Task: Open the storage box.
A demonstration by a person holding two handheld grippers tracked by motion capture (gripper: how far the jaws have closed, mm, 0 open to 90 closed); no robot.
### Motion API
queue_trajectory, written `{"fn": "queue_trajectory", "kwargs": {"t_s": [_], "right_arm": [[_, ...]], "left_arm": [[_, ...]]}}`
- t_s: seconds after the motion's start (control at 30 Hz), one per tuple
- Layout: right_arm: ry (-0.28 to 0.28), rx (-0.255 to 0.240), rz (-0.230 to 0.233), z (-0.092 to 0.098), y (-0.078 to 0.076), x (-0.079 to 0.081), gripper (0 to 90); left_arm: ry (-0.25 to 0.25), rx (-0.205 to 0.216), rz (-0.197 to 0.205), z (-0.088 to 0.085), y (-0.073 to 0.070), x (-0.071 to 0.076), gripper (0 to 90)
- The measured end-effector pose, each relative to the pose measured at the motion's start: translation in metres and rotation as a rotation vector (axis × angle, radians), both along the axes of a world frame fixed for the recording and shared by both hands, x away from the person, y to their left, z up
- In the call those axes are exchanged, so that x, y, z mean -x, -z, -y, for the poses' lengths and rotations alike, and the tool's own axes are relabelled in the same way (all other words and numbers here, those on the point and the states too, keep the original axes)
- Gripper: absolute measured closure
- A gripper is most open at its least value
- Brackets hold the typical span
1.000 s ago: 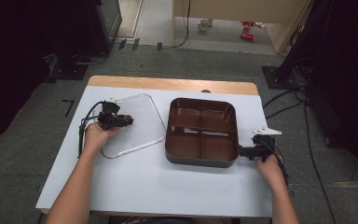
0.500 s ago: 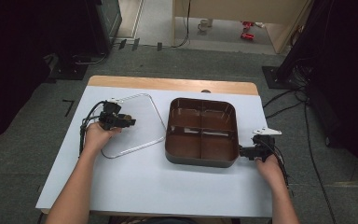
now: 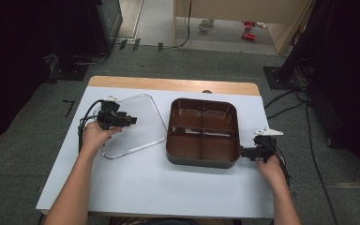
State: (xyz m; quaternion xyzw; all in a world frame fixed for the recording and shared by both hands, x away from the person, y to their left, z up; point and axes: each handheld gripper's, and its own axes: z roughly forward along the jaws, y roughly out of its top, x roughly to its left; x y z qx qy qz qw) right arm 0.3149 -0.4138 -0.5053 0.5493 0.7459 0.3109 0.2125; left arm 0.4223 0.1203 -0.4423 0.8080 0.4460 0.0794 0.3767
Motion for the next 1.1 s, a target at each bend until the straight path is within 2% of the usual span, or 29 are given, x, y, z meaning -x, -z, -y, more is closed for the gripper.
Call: {"fn": "queue_trajectory", "kwargs": {"t_s": [0.03, 0.13, 0.23, 0.3, 0.4, 0.47, 0.67, 1.1], "right_arm": [[0.0, 0.0, 0.0, 0.0, 0.0, 0.0, 0.0], [0.0, 0.0, 0.0, 0.0, 0.0, 0.0, 0.0], [0.0, 0.0, 0.0, 0.0, 0.0, 0.0, 0.0], [0.0, 0.001, 0.001, 0.0, 0.0, 0.0, 0.0], [0.0, 0.001, 0.001, 0.0, 0.0, 0.0, 0.0], [0.0, 0.001, 0.001, 0.0, 0.0, 0.0, 0.0], [0.0, 0.001, 0.0, 0.0, 0.0, 0.0, 0.0], [0.0, 0.001, 0.001, 0.0, 0.0, 0.0, 0.0]], "left_arm": [[0.0, 0.0, 0.0, 0.0, 0.0, 0.0, 38.9], [0.048, -0.006, 0.035, 0.008, -0.009, 0.01, 37.9], [0.065, 0.015, 0.054, 0.013, -0.014, 0.017, 37.0], [0.064, 0.022, 0.058, 0.015, -0.015, 0.018, 36.0], [0.089, 0.018, 0.075, 0.021, -0.018, 0.026, 36.0], [0.105, 0.011, 0.068, 0.024, -0.019, 0.029, 35.0], [0.131, 0.021, 0.072, 0.031, -0.017, 0.039, 32.4], [0.203, 0.001, 0.094, 0.049, -0.005, 0.062, 27.7]]}}
